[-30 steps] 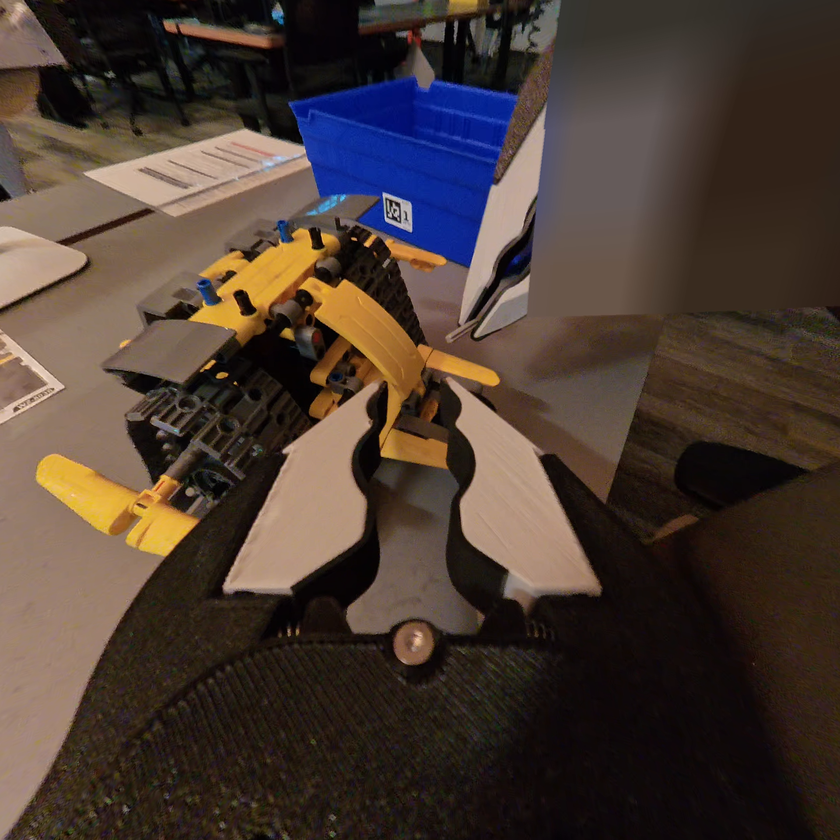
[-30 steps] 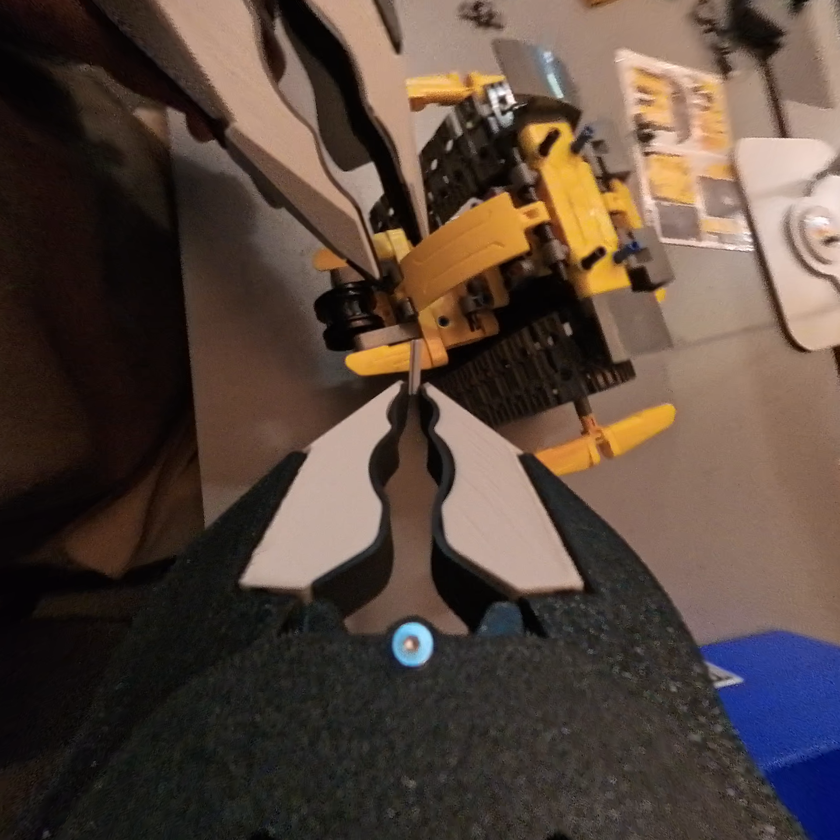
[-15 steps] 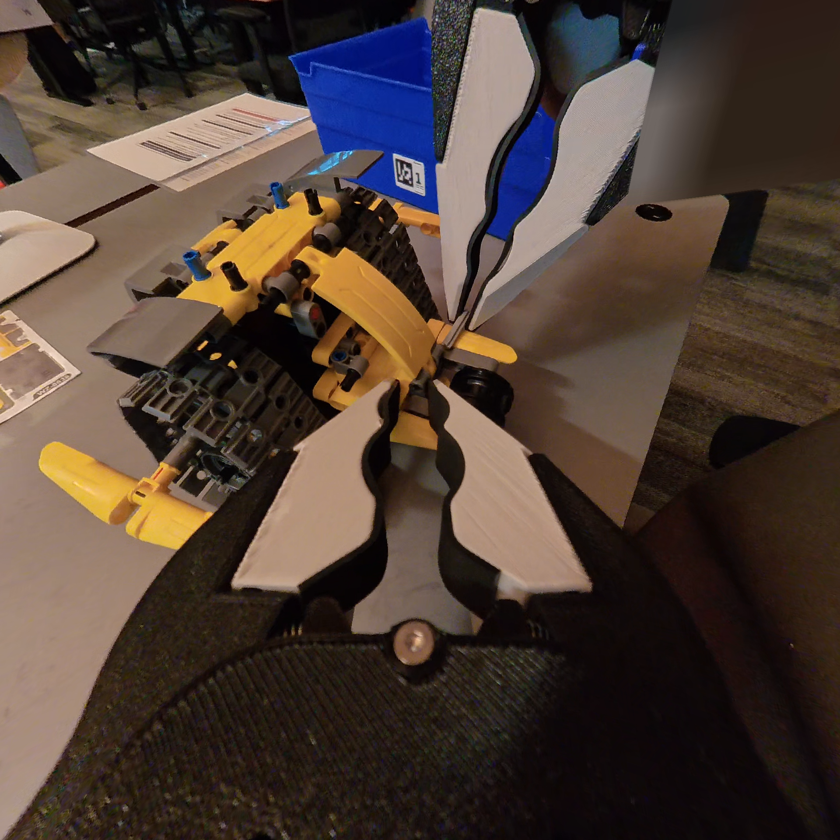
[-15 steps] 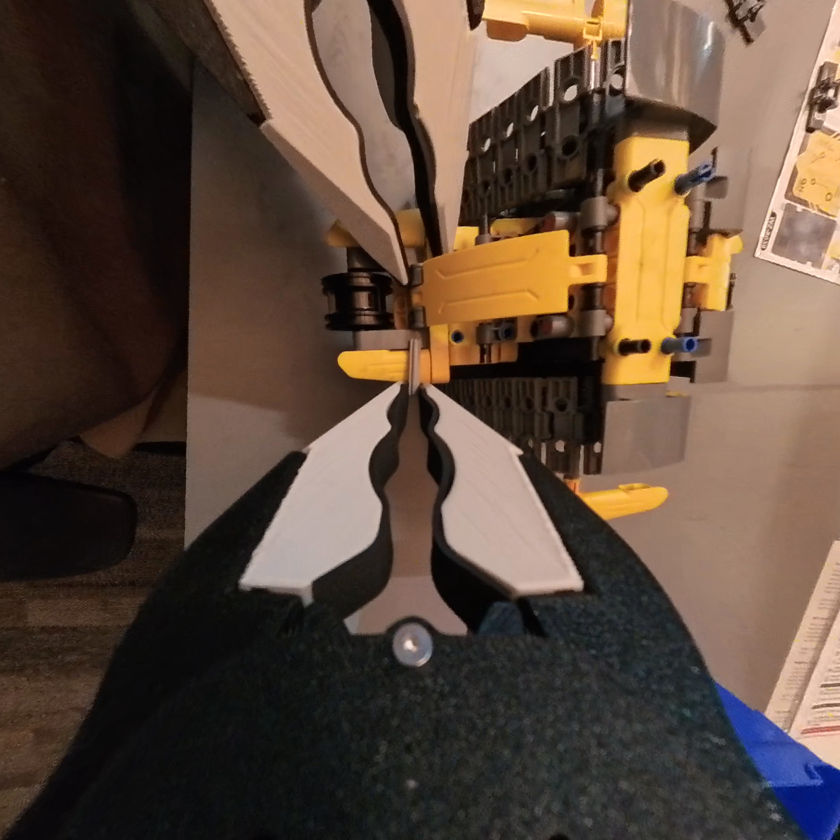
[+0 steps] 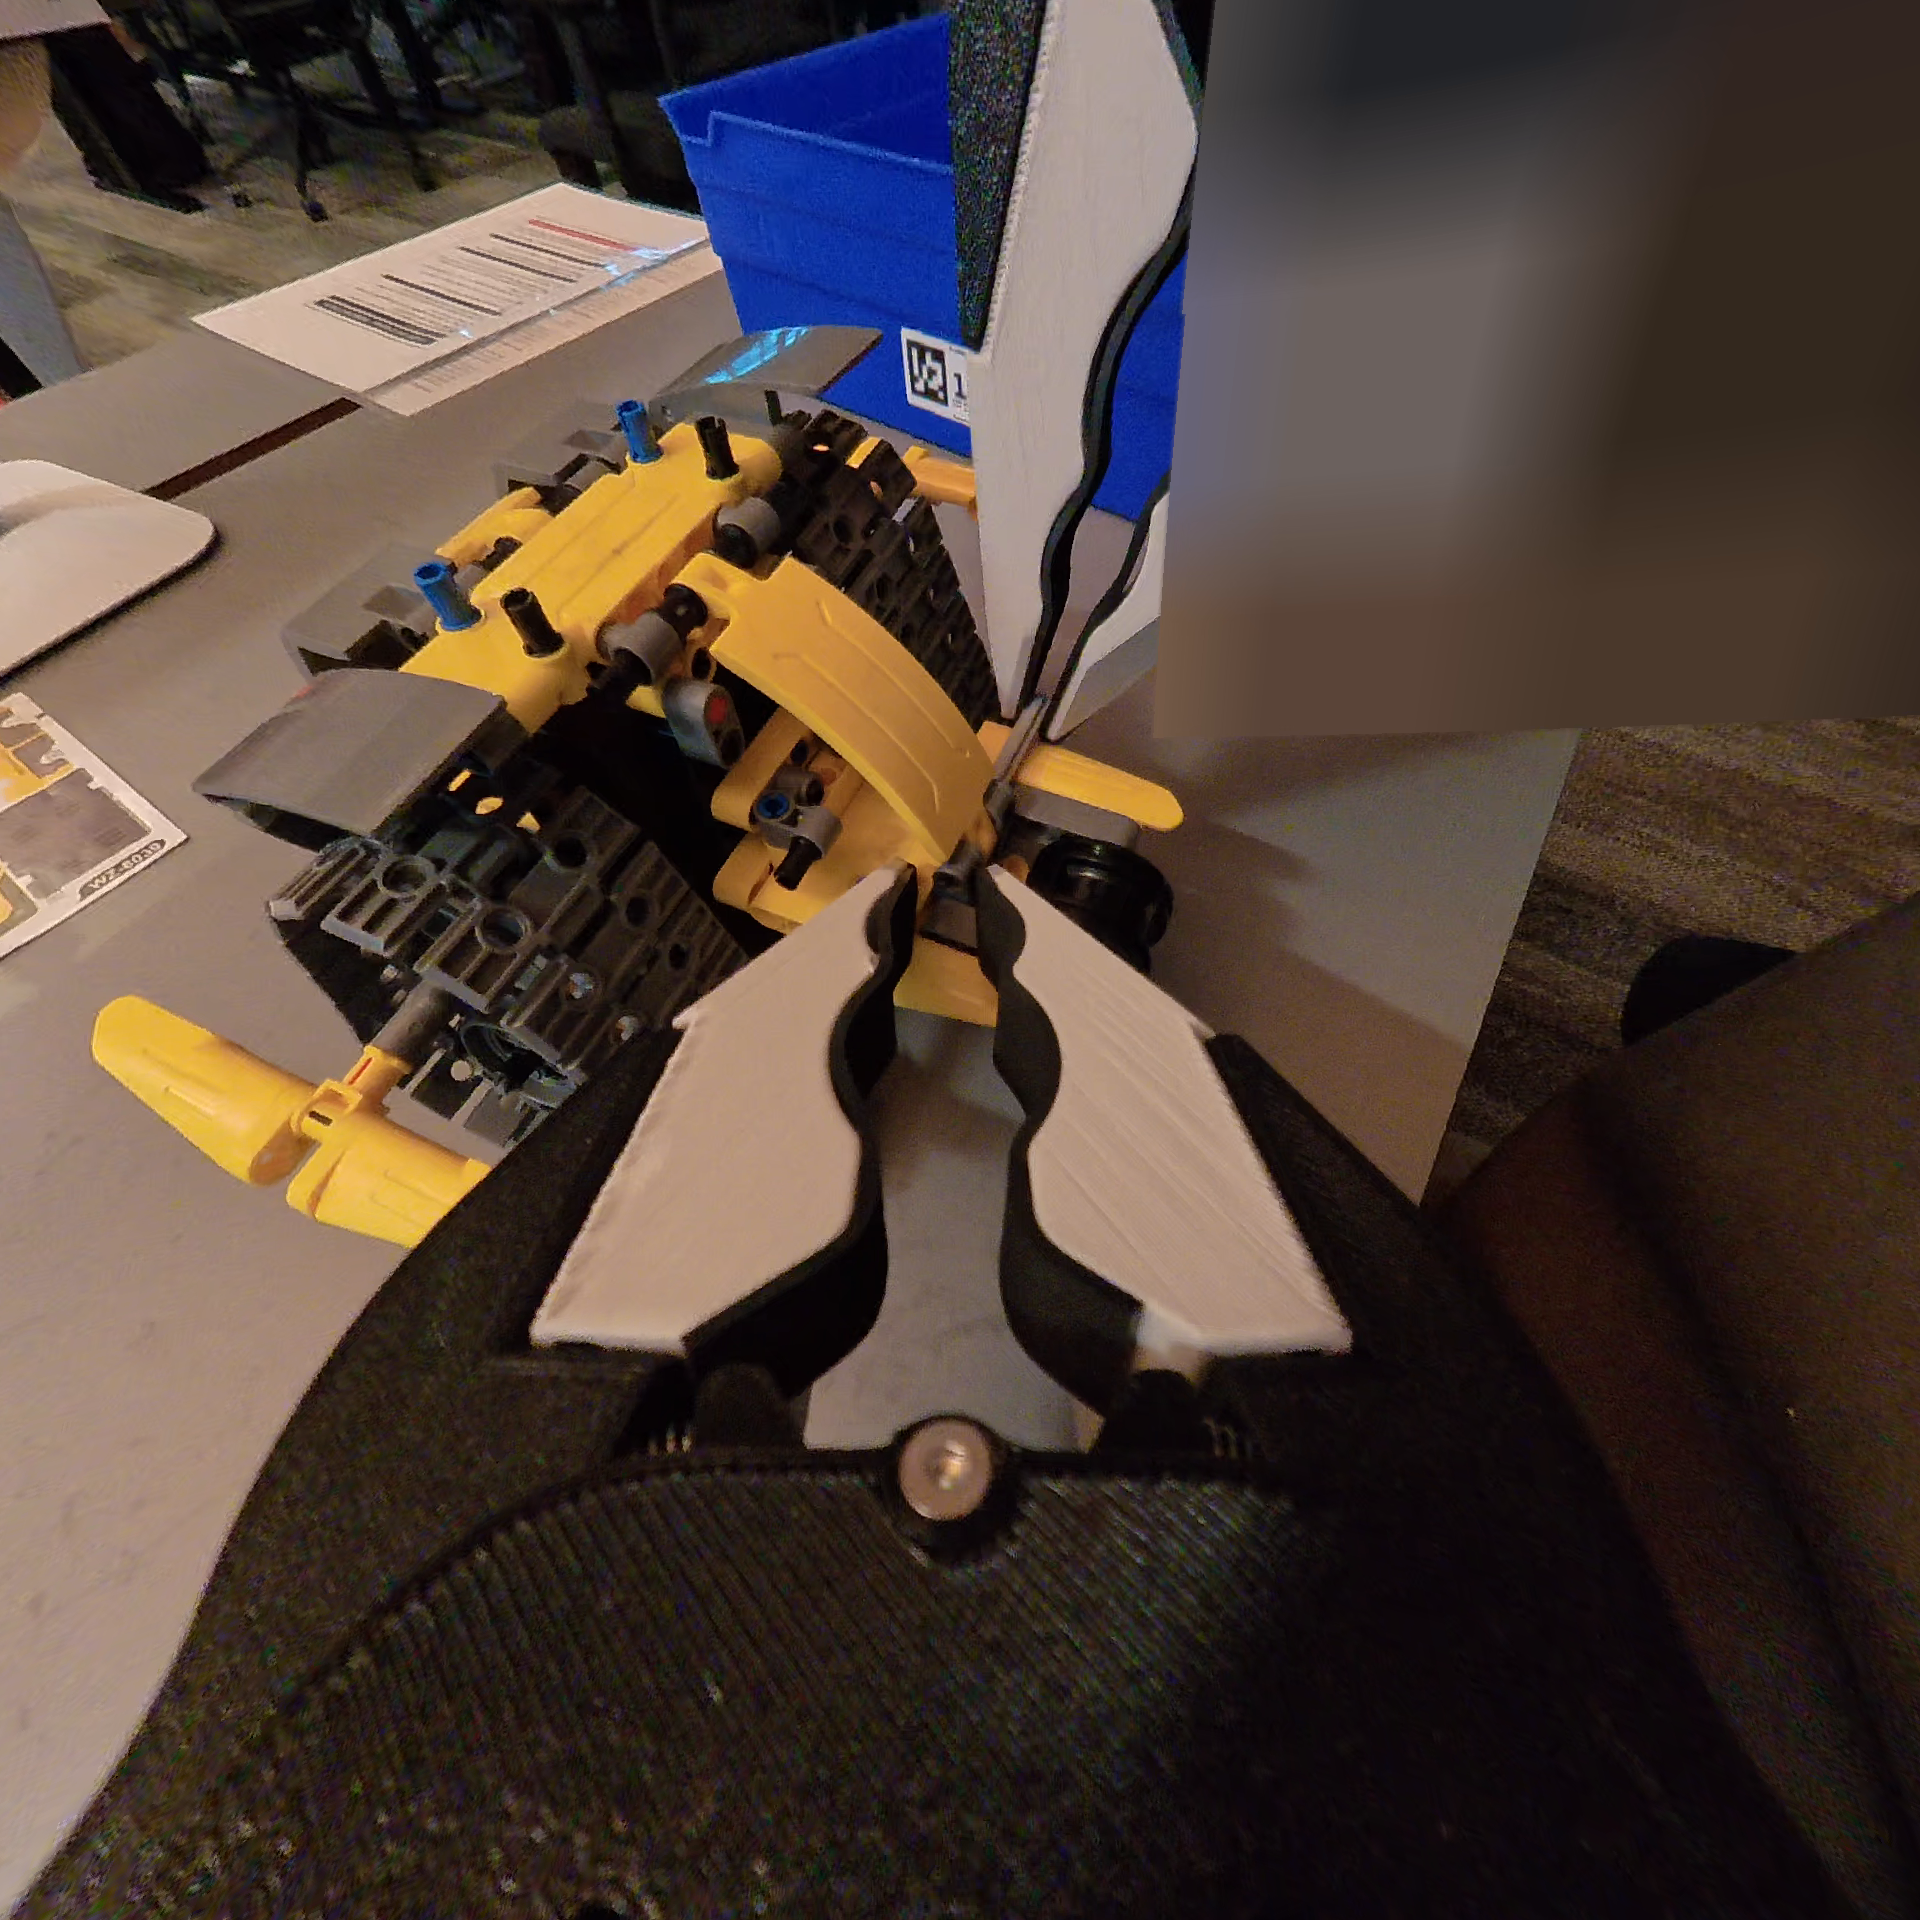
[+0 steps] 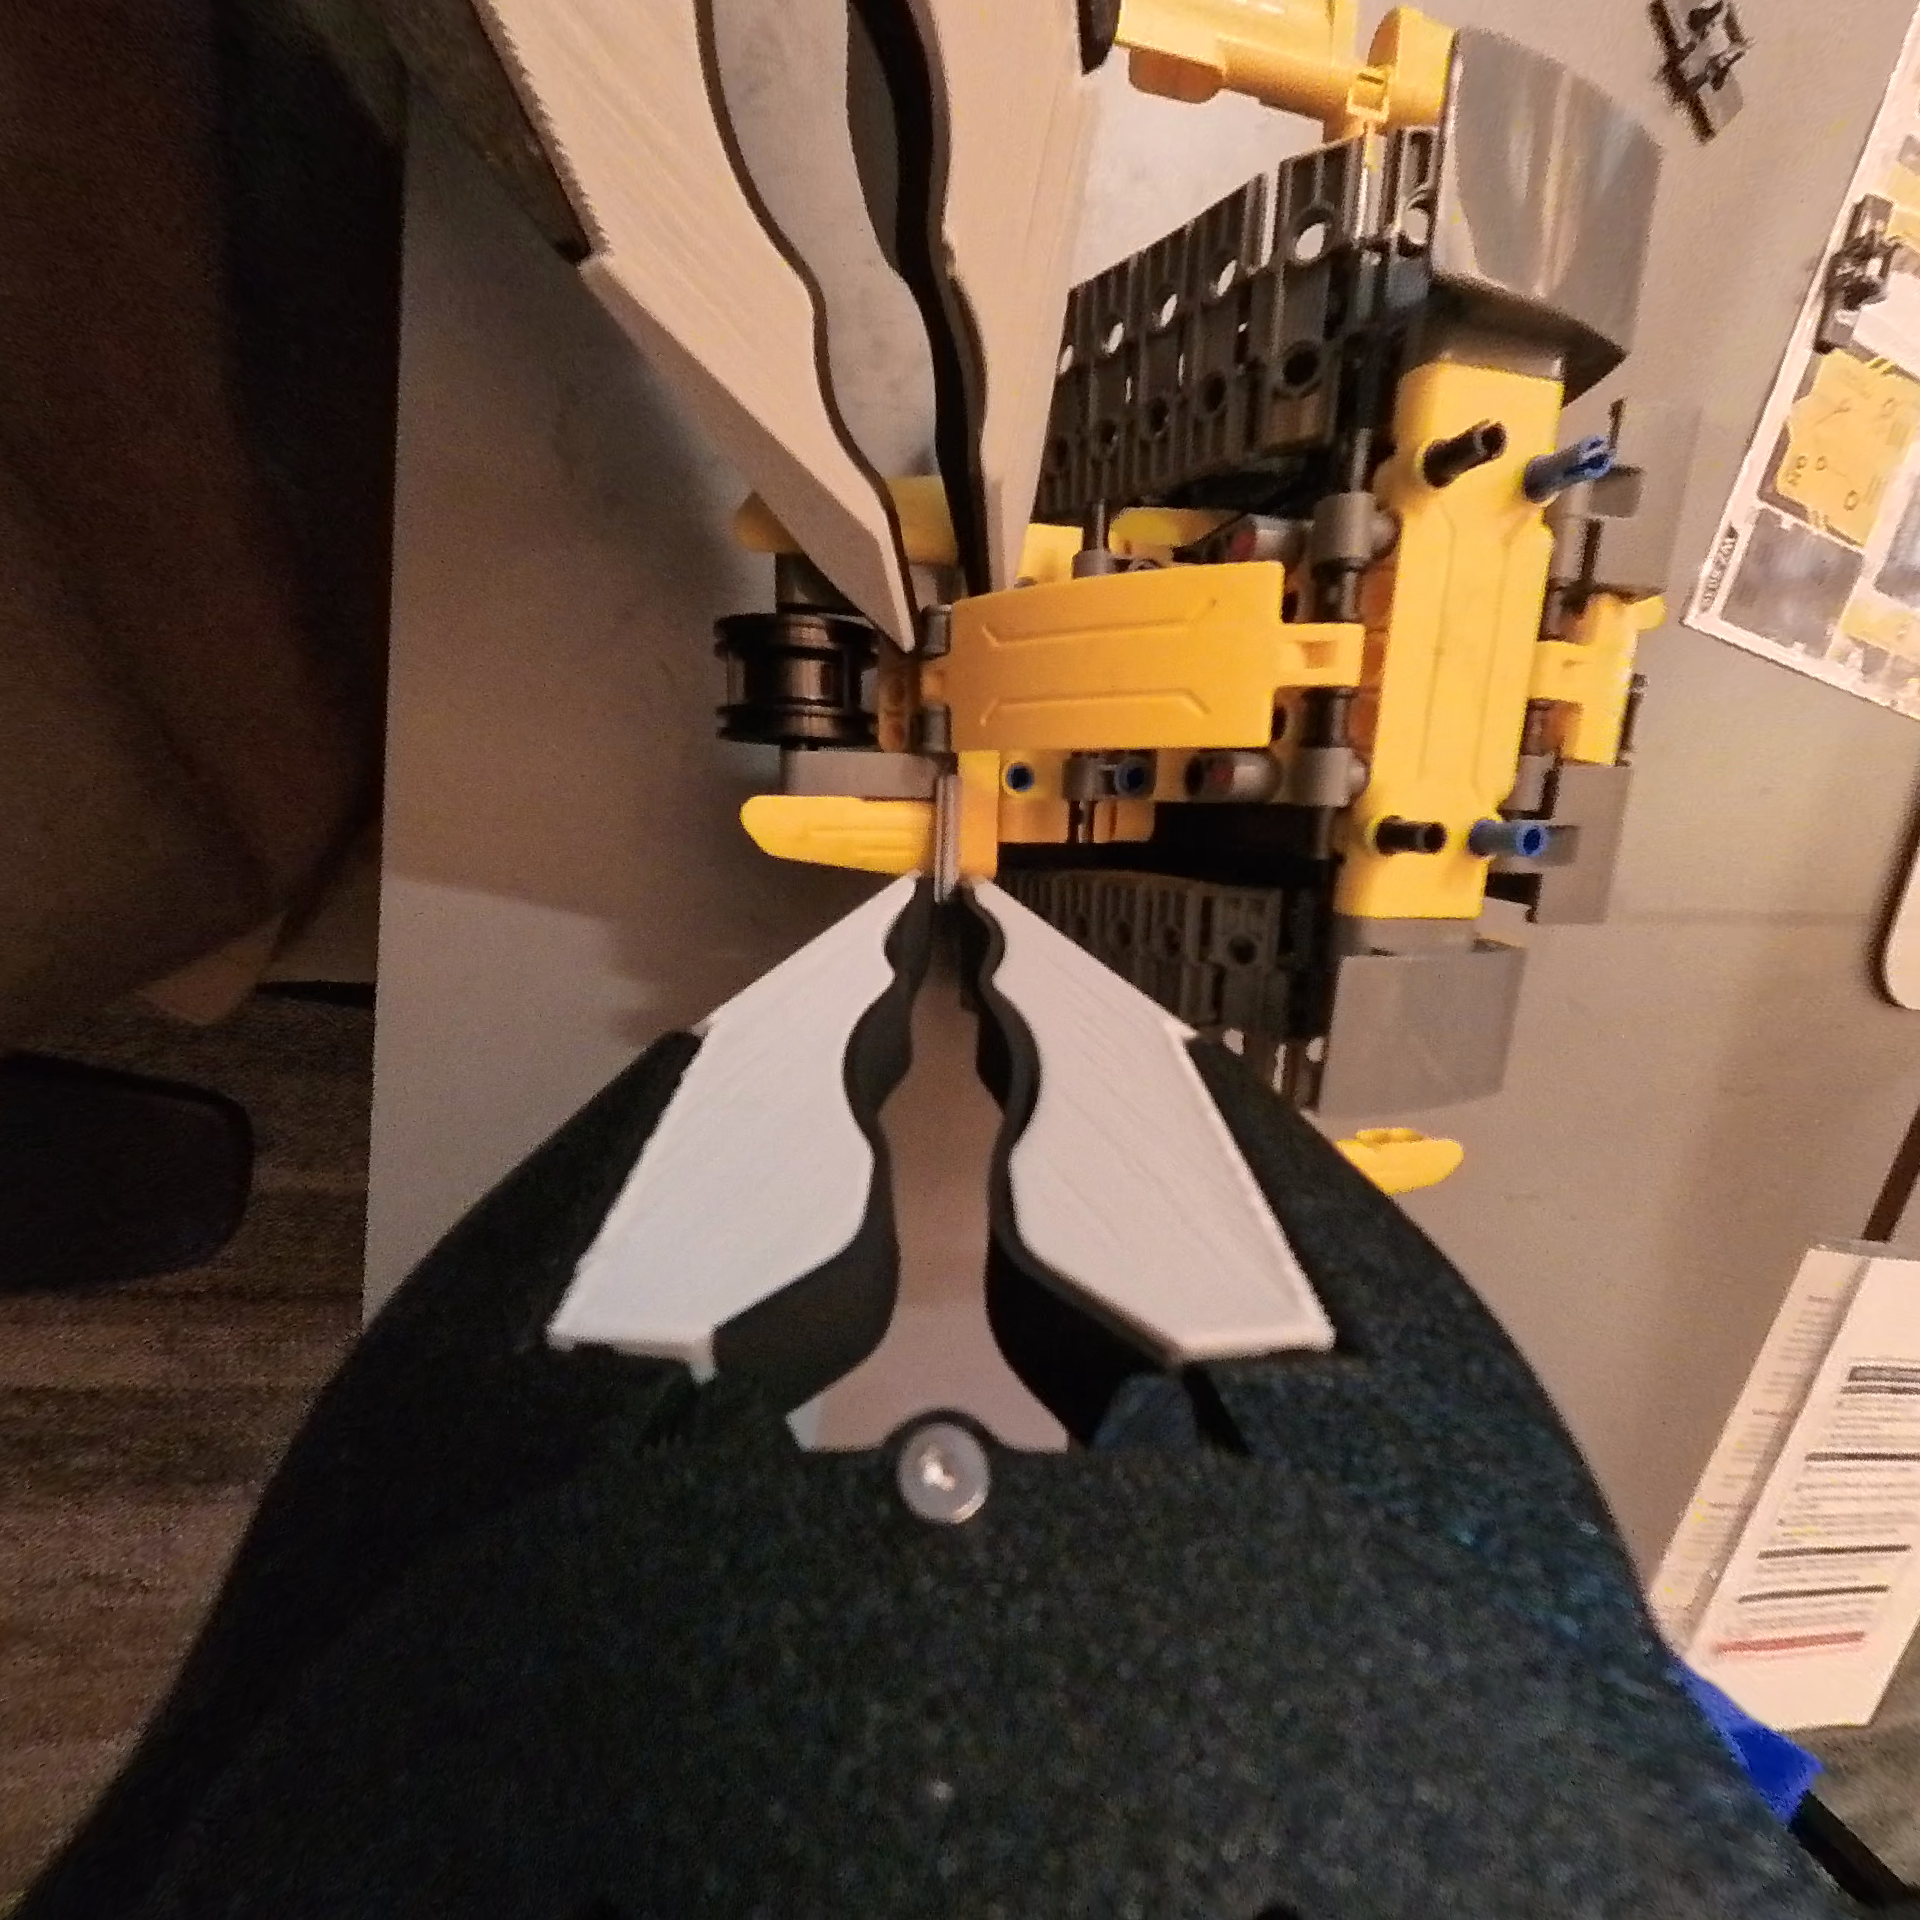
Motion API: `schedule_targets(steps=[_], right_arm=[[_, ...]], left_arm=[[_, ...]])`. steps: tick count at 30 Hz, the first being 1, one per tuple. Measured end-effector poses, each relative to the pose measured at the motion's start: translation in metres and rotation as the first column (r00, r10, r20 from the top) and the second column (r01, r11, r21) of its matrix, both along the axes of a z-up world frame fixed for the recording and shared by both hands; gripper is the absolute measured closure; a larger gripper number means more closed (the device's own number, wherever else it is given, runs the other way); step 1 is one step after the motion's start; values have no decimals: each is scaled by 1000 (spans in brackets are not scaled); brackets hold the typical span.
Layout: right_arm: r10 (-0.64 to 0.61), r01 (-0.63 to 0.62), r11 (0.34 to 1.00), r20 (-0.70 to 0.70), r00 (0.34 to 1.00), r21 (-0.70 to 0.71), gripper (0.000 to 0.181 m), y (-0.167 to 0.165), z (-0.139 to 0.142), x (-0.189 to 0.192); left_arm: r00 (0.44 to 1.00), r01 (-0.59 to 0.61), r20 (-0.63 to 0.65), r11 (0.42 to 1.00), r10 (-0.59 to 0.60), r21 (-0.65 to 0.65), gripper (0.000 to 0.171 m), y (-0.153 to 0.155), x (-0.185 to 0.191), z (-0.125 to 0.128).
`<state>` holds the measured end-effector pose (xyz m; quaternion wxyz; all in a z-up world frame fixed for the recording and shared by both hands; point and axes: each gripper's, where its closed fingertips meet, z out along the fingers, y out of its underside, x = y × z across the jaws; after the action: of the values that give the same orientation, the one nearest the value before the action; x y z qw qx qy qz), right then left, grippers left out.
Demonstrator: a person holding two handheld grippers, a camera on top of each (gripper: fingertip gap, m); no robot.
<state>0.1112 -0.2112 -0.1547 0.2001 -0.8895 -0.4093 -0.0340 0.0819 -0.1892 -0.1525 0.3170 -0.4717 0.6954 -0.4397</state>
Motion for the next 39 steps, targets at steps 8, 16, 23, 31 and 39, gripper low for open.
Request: schedule_targets(steps=[8, 16, 23, 31, 39], right_arm=[[5, -6, 1000, -91, 996, -11, 178, 1, 1, -6], [-27, 22, 999, -189, 982, -29, 178, 1, 1, -8], [-103, 92, 994, -187, 977, -65, 178, 2, 0, -7], [-167, 158, 983, -109, 980, -90, 178, 4, -3, -6], [-350, 350, 937, -69, 934, -8, 177, 12, 1, 2]], left_arm=[[1000, 2, -8, 1000, -2, 2, 163, 0, -1, 0], [1000, 13, -12, 1000, -13, -7, 167, -2, -1, -1], [1000, 12, -11, 1000, -12, -24, 167, -2, -1, -1], [1000, 2, -13, 1000, -2, -18, 167, -1, -1, -4], [1000, -20, -2, 999, 20, -35, 167, 7, 6, 0]])
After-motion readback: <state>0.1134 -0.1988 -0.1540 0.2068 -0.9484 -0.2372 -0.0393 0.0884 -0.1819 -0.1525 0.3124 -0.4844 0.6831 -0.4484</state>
